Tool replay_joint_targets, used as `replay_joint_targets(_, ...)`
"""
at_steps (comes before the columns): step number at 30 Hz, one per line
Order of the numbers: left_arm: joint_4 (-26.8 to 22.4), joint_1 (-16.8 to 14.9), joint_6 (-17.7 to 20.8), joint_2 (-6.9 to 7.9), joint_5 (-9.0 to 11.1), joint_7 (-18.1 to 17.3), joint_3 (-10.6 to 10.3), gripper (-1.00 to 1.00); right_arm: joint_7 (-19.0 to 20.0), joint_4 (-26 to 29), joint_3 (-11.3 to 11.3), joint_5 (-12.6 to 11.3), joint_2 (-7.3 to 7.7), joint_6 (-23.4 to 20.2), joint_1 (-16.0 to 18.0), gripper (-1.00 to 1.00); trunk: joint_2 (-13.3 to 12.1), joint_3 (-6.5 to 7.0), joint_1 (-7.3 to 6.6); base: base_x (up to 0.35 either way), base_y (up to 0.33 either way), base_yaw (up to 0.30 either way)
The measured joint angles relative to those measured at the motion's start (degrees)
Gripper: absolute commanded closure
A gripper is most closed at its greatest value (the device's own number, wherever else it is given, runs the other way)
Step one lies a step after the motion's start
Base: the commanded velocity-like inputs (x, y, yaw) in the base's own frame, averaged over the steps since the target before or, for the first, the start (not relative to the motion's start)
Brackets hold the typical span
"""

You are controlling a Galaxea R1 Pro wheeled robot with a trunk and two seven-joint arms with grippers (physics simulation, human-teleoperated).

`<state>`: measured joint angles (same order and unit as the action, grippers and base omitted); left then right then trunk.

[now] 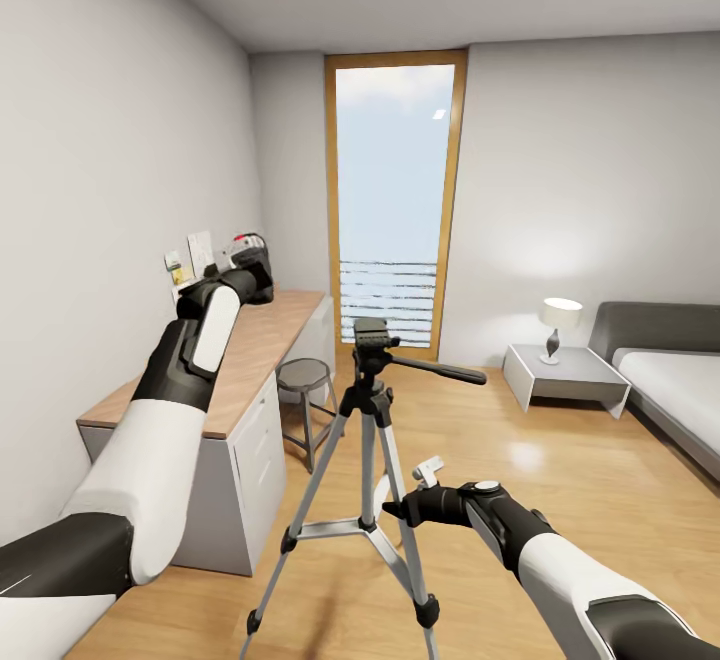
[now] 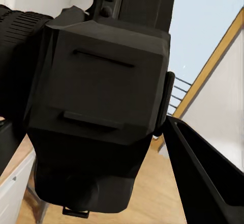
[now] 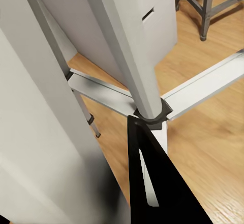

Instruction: Attach the digital camera to the camera tripod in the bedroom.

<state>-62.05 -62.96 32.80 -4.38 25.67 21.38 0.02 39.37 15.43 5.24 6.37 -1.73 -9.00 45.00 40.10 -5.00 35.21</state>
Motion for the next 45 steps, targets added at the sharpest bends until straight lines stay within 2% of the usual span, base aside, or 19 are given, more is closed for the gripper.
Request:
replay_joint_targets(3, -0.7, 0.0, 1.1, 0.04, 0.1, -0.6, -0.2, 1.00, 0.0, 0.0, 0.0, 0.0, -0.01, 0.0, 0.0, 1.00, 0.0, 0.00, 0.00, 0.013, 0.000, 0.000)
replay_joint_targets(5, -1.4, 0.0, 2.0, 0.08, 0.2, -2.4, -1.0, 1.00, 0.1, 0.1, -0.1, 0.2, -0.03, -0.2, 0.0, 1.00, 0.0, 0.00, -0.01, 0.066, 0.000, 0.000)
replay_joint_targets(8, -2.6, 0.0, 3.0, 0.53, 0.3, -6.8, -4.6, 1.00, 0.1, 0.2, -0.3, 0.4, -0.05, -0.2, 0.0, 1.00, 0.0, 0.00, -0.02, 0.080, 0.000, 0.000)
replay_joint_targets(9, -3.0, 0.0, 3.1, 0.92, 0.7, -9.7, -6.9, 1.00, 0.1, 0.2, -0.3, 0.4, -0.05, -0.2, 0.0, 1.00, 0.0, 0.00, -0.01, 0.049, 0.000, 0.000)
replay_joint_targets(10, -3.2, 0.0, 3.3, 1.18, 0.3, -11.4, -8.1, 1.00, 0.1, 0.2, -0.3, 0.4, -0.05, -0.2, 0.0, 1.00, 0.0, 0.00, -0.01, 0.031, 0.000, 0.000)
replay_joint_targets(11, -3.4, 0.0, 3.5, 1.68, 0.6, -14.7, -10.1, 1.00, 0.1, 0.2, -0.2, 0.4, -0.06, -0.2, 0.0, 1.00, 0.0, 0.00, -0.01, 0.025, 0.000, 0.000)
replay_joint_targets(14, -4.3, 0.0, 3.6, 2.79, 0.3, -20.8, -12.5, 1.00, 0.1, 0.1, -0.2, 0.5, -0.10, -0.2, 0.0, 1.00, 0.0, 0.00, -0.01, 0.012, 0.000, 0.000)
replay_joint_targets(15, -5.8, 0.0, 3.7, 3.59, 1.0, -25.0, -13.3, 1.00, 0.1, 0.1, -0.2, 0.6, -0.11, -0.1, 0.0, 1.00, 0.0, 0.01, -0.01, 0.005, 0.000, 0.000)
replay_joint_targets(16, -6.3, 0.0, 3.8, 3.90, 0.3, -26.3, -13.5, 1.00, 0.1, 0.1, 0.0, 0.5, -0.11, -0.1, 0.0, 1.00, 0.0, 0.00, -0.01, 0.003, 0.000, 0.000)
replay_joint_targets(20, -8.5, 0.0, 4.0, 5.67, 0.2, -32.3, -13.9, 1.00, 0.1, 0.1, -0.1, 0.4, -0.10, -0.1, 0.0, 1.00, 0.0, 0.00, -0.01, 0.001, 0.000, 0.000)
replay_joint_targets(26, -10.4, 0.0, 4.7, 6.60, 0.1, -39.8, -14.1, 1.00, 0.0, 0.1, -0.2, 0.5, -0.13, -0.1, 0.0, 1.00, 0.0, 0.00, -0.01, 0.000, 0.000, 0.000)
replay_joint_targets(31, -12.1, 0.0, 4.1, 6.79, -0.8, -42.2, -14.0, 1.00, 0.0, 0.1, -0.1, 0.5, -0.18, -0.1, 0.0, 1.00, 0.0, 0.00, -0.01, 0.000, 0.000, 0.000)
replay_joint_targets(34, -13.5, 0.0, 1.8, 6.74, -2.2, -42.8, -14.1, 1.00, 0.0, 0.1, -0.1, 0.6, -0.20, -0.1, 0.0, 1.00, 0.0, 0.00, -0.01, 0.000, 0.000, 0.000)
replay_joint_targets(36, -14.0, 0.0, -1.1, 6.65, -5.1, -43.2, -14.4, 1.00, 0.0, 0.1, -0.1, 0.6, -0.20, -0.1, 0.0, 1.00, 0.0, 0.00, -0.01, 0.000, 0.000, 0.000)
replay_joint_targets(38, -14.2, 0.0, -2.2, 6.58, -7.0, -43.4, -14.7, 1.00, 0.0, 0.1, -0.1, 0.6, -0.20, -0.1, 0.0, 1.00, 0.0, 0.00, -0.01, 0.000, 0.000, 0.000)
replay_joint_targets(39, -14.3, 0.0, -3.2, 6.51, -9.1, -43.7, -15.4, 1.00, 0.0, 0.1, -0.1, 0.7, -0.23, -0.1, 0.0, 1.00, 0.0, 0.00, -0.01, 0.000, 0.000, 0.000)
replay_joint_targets(40, -14.4, 0.0, -3.6, 6.54, -10.2, -43.9, -16.1, 1.00, 0.0, 0.1, 0.0, 0.7, -0.24, -0.1, 0.0, 1.00, 0.0, 0.00, -0.01, 0.000, 0.000, 0.000)
replay_joint_targets(42, -14.5, 0.0, -4.0, 6.68, -11.4, -45.1, -18.3, 1.00, 0.0, 0.1, -0.1, 0.6, -0.22, -0.1, 0.0, 1.00, 0.0, 0.00, -0.01, 0.000, 0.000, 0.000)
replay_joint_targets(45, -14.3, 0.0, -4.2, 7.04, -12.9, -47.2, -20.5, 1.00, 0.0, 0.1, -0.1, 0.6, -0.21, -0.1, 0.0, 1.00, 0.0, 0.00, -0.01, 0.000, 0.000, 0.000)
